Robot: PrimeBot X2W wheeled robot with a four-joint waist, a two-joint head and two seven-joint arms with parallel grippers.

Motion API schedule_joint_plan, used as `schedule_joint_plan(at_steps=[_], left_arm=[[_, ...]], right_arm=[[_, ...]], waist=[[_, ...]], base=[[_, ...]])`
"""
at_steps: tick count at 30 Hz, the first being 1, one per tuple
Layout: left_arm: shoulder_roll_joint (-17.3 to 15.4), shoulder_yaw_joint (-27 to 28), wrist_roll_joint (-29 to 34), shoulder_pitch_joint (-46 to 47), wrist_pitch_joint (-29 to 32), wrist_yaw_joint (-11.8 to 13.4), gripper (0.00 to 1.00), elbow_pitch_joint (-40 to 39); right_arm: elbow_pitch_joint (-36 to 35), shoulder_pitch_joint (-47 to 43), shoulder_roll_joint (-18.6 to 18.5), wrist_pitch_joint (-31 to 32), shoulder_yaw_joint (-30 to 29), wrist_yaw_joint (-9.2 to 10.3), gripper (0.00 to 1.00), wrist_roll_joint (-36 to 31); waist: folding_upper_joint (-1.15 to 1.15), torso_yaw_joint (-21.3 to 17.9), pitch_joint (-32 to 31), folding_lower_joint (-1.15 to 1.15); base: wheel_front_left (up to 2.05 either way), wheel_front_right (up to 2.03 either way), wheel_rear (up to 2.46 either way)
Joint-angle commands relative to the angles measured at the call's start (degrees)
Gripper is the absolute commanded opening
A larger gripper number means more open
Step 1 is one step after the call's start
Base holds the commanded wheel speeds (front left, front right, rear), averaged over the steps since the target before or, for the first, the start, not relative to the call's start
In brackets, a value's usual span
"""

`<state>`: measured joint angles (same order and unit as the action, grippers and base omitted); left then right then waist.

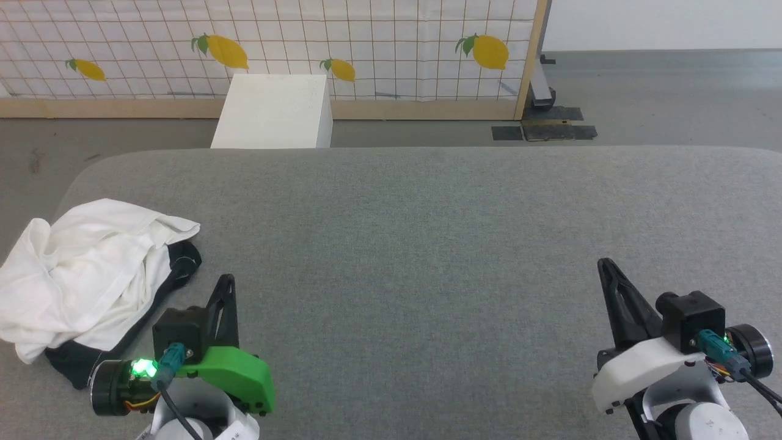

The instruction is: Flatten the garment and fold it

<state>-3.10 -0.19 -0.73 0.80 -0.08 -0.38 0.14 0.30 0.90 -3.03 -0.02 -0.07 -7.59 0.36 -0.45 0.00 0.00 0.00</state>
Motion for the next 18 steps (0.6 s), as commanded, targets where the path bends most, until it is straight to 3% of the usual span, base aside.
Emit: schedule_joint_plan(at_steps=[1, 18], left_arm=[[0.23, 0.19, 0.73, -0.80, 0.08, 0.38, 0.00, -0.14], [0.23, 0.19, 0.73, -0.80, 0.08, 0.38, 0.00, -0.14]], right_arm=[[-0.30, -0.90, 0.15, 0.02, 0.07, 0.10, 0.00, -0.36], [-0.30, -0.90, 0.15, 0.02, 0.07, 0.10, 0.00, -0.36]], waist=[[0.45, 0.00, 0.00, 0.00], [0.45, 0.00, 0.00, 0.00]], base=[[0.00, 0.00, 0.00], [0.00, 0.00, 0.00]])
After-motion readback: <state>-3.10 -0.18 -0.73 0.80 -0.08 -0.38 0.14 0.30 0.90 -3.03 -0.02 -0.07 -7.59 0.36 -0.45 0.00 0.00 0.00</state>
